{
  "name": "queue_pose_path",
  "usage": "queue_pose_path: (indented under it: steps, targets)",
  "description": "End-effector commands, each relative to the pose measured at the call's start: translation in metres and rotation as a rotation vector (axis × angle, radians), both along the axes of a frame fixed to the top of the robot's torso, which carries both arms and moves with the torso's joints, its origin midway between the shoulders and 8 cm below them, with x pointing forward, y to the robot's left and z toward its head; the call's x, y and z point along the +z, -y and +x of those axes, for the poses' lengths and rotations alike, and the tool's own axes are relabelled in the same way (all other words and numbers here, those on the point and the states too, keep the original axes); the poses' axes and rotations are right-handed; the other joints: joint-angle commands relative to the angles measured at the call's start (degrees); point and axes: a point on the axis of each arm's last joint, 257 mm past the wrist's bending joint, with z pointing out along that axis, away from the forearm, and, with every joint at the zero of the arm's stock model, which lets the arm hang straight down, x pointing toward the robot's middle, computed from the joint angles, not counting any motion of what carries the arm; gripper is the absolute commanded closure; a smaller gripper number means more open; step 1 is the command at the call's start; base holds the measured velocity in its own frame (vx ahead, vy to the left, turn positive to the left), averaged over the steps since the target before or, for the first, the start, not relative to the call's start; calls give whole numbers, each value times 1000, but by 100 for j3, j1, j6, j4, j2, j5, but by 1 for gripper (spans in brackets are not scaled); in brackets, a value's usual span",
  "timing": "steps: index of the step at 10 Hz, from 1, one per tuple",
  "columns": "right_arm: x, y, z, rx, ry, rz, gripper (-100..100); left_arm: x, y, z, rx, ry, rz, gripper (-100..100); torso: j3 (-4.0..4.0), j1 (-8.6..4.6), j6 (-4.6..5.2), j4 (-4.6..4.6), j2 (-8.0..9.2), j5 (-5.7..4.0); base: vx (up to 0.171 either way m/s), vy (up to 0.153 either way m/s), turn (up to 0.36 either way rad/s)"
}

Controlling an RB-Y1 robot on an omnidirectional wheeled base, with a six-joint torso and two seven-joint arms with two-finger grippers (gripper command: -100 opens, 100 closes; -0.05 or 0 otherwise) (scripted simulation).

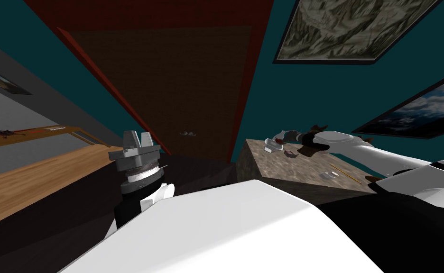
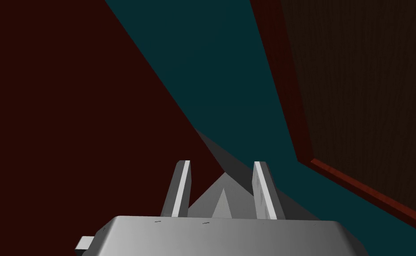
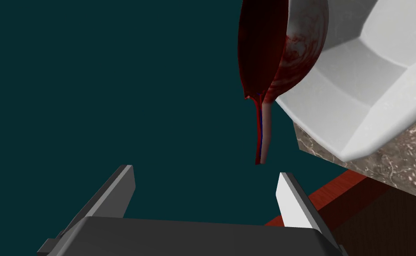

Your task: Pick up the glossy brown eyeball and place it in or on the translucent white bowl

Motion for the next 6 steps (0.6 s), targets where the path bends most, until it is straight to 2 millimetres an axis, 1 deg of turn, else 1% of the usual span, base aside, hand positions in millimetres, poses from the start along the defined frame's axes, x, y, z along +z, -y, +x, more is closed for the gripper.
queue_pose_path:
  steps: [1,6]
  targets:
    - [0,0,0,0,0,0,0,0,0,0,0,0,0,0,0,0,0,0,0,0,0,0,0]
    - [0,0,0,0,0,0,0,0,0,0,0,0,0,0,3,-6,1,1,5,-2,0,0,0]
